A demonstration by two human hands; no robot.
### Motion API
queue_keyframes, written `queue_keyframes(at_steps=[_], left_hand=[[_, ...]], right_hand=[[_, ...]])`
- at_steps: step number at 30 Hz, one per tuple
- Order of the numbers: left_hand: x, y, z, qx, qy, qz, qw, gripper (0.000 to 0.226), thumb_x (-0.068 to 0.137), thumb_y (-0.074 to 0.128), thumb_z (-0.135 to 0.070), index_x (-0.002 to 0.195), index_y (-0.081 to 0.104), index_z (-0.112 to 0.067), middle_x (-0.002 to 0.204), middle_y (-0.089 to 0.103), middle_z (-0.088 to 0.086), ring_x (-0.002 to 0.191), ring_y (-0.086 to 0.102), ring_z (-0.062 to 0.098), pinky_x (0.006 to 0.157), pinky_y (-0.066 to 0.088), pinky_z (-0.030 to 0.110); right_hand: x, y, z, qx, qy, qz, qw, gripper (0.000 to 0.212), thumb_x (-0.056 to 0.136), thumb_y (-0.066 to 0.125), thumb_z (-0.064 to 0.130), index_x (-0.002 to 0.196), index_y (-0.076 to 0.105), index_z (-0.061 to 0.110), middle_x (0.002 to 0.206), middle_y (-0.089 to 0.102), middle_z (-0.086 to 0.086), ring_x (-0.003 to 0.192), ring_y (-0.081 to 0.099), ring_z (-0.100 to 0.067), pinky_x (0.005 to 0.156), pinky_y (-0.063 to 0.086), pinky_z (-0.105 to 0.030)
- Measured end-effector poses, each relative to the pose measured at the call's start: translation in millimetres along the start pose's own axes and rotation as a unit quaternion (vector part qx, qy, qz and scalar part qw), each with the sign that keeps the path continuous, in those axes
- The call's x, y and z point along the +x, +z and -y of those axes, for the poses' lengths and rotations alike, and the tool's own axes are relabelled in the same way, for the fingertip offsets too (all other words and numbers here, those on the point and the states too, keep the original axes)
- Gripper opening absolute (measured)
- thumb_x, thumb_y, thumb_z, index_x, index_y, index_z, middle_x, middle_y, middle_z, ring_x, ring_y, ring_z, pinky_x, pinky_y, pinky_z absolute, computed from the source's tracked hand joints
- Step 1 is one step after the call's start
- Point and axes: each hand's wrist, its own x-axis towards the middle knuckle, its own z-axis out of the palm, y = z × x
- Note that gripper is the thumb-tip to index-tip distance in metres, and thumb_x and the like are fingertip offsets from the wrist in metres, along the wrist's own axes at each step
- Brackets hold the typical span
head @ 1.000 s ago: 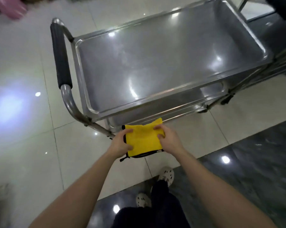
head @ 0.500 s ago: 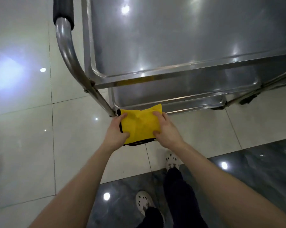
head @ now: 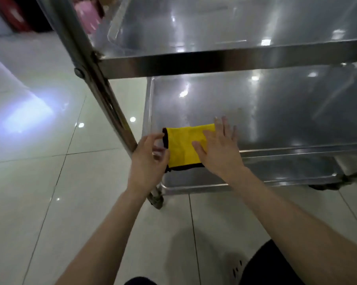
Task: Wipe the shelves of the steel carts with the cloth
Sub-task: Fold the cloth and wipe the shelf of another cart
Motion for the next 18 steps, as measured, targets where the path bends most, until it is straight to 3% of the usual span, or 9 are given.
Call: queue_keyframes(at_steps=[2, 3, 5, 7, 8, 10, 12, 16, 18], left_hand=[[-28, -4, 12, 0.030, 0.061, -0.166, 0.984, 0.016, 0.095, 0.077, -0.037, 0.095, 0.061, -0.039, 0.088, 0.068, -0.014, 0.073, 0.069, 0.009, 0.064, 0.054, 0.019], [-34, -7, 18, 0.025, 0.083, -0.238, 0.967, 0.025, 0.092, 0.080, -0.042, 0.090, 0.056, -0.036, 0.082, 0.064, -0.012, 0.070, 0.065, 0.013, 0.063, 0.051, 0.023], [-24, -14, 28, -0.022, 0.094, -0.316, 0.944, 0.040, 0.085, 0.087, -0.042, 0.102, 0.052, -0.031, 0.093, 0.060, -0.009, 0.082, 0.063, 0.016, 0.071, 0.052, 0.032], [3, -23, 23, -0.114, 0.069, -0.273, 0.953, 0.052, 0.083, 0.088, -0.046, 0.114, 0.057, -0.018, 0.106, 0.065, 0.006, 0.096, 0.068, 0.019, 0.083, 0.058, 0.040], [18, -25, 17, -0.174, 0.045, -0.227, 0.957, 0.047, 0.085, 0.086, -0.049, 0.108, 0.063, -0.015, 0.099, 0.069, 0.009, 0.091, 0.070, 0.021, 0.085, 0.060, 0.046], [35, -26, 16, -0.258, 0.003, -0.171, 0.951, 0.043, 0.091, 0.080, -0.050, 0.075, 0.065, -0.013, 0.069, 0.066, 0.011, 0.064, 0.066, 0.028, 0.069, 0.059, 0.048], [35, -24, 22, -0.274, -0.028, -0.170, 0.946, 0.055, 0.092, 0.078, -0.050, 0.066, 0.052, -0.008, 0.058, 0.051, 0.013, 0.051, 0.051, 0.026, 0.056, 0.047, 0.041], [32, -19, 29, -0.275, -0.033, -0.187, 0.942, 0.067, 0.089, 0.073, -0.048, 0.073, 0.042, 0.009, 0.061, 0.043, 0.026, 0.055, 0.045, 0.024, 0.056, 0.040, 0.040], [32, -18, 26, -0.270, -0.017, -0.199, 0.942, 0.069, 0.087, 0.071, -0.049, 0.076, 0.042, 0.012, 0.065, 0.044, 0.036, 0.057, 0.044, 0.026, 0.057, 0.040, 0.040]], right_hand=[[10, 18, 20, 0.011, -0.043, -0.036, 0.998, 0.073, 0.102, 0.029, 0.074, 0.153, 0.057, 0.029, 0.171, 0.033, -0.022, 0.161, 0.022, -0.045, 0.124, 0.014, -0.076], [14, 27, 29, 0.002, -0.056, -0.014, 0.998, 0.079, 0.098, 0.019, 0.080, 0.158, 0.049, 0.037, 0.174, 0.030, -0.019, 0.162, 0.020, -0.044, 0.123, 0.011, -0.078], [17, 42, 42, -0.025, -0.062, 0.033, 0.997, 0.087, 0.092, 0.002, 0.086, 0.163, 0.031, 0.048, 0.177, 0.021, -0.015, 0.163, 0.015, -0.044, 0.121, 0.005, -0.080], [16, 50, 41, -0.022, -0.055, 0.021, 0.998, 0.088, 0.090, -0.002, 0.088, 0.165, 0.024, 0.051, 0.178, 0.016, -0.013, 0.163, 0.011, -0.043, 0.121, 0.001, -0.080], [15, 51, 40, -0.020, -0.052, 0.014, 0.998, 0.088, 0.089, -0.002, 0.089, 0.165, 0.021, 0.052, 0.179, 0.014, -0.011, 0.164, 0.009, -0.042, 0.121, -0.001, -0.080], [12, 49, 40, -0.029, -0.051, 0.032, 0.998, 0.088, 0.088, -0.002, 0.091, 0.167, 0.014, 0.053, 0.180, 0.009, -0.009, 0.165, 0.004, -0.041, 0.122, -0.003, -0.079], [12, 46, 42, -0.035, -0.046, 0.064, 0.996, 0.087, 0.089, 0.000, 0.091, 0.167, 0.006, 0.054, 0.181, 0.000, -0.008, 0.166, -0.004, -0.040, 0.122, -0.006, -0.079], [42, 45, 43, -0.007, -0.019, 0.136, 0.990, 0.090, 0.084, 0.008, 0.098, 0.164, -0.001, 0.059, 0.180, -0.013, -0.004, 0.164, -0.016, -0.038, 0.118, -0.017, -0.079], [71, 51, 44, -0.013, -0.011, 0.133, 0.991, 0.092, 0.081, 0.006, 0.100, 0.164, -0.002, 0.061, 0.180, -0.014, -0.003, 0.164, -0.017, -0.039, 0.117, -0.019, -0.080]])
